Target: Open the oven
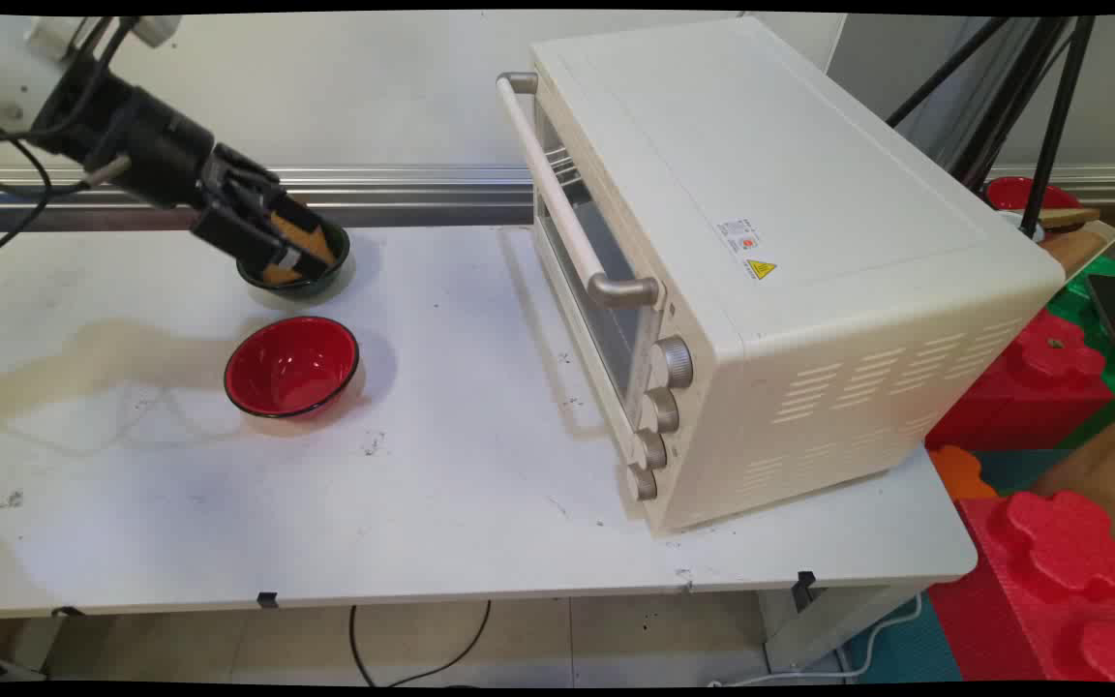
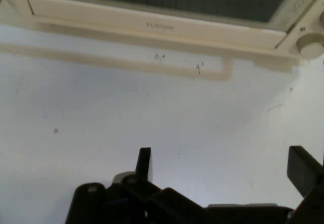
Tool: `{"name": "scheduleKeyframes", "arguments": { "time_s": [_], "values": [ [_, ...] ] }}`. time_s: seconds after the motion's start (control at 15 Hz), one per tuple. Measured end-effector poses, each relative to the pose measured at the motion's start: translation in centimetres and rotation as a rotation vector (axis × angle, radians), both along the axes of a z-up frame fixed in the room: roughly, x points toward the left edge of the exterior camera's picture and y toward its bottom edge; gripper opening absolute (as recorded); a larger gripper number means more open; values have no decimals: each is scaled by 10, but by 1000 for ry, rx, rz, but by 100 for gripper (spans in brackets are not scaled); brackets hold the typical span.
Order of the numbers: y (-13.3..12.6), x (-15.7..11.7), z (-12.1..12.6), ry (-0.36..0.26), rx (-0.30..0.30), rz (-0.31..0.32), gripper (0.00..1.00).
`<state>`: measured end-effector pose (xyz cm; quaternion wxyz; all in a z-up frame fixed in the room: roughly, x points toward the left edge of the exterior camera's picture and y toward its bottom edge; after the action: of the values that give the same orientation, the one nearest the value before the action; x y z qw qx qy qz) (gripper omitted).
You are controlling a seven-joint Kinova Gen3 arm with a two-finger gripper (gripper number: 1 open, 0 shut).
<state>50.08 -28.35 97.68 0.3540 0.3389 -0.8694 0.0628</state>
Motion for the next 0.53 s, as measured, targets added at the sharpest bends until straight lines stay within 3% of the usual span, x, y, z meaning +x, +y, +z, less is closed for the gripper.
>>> {"name": "scheduleKeyframes", "arguments": {
  "time_s": [0.53],
  "values": [
    [-29, -34, 28, 54, -15, 53, 100]
  ]
}}
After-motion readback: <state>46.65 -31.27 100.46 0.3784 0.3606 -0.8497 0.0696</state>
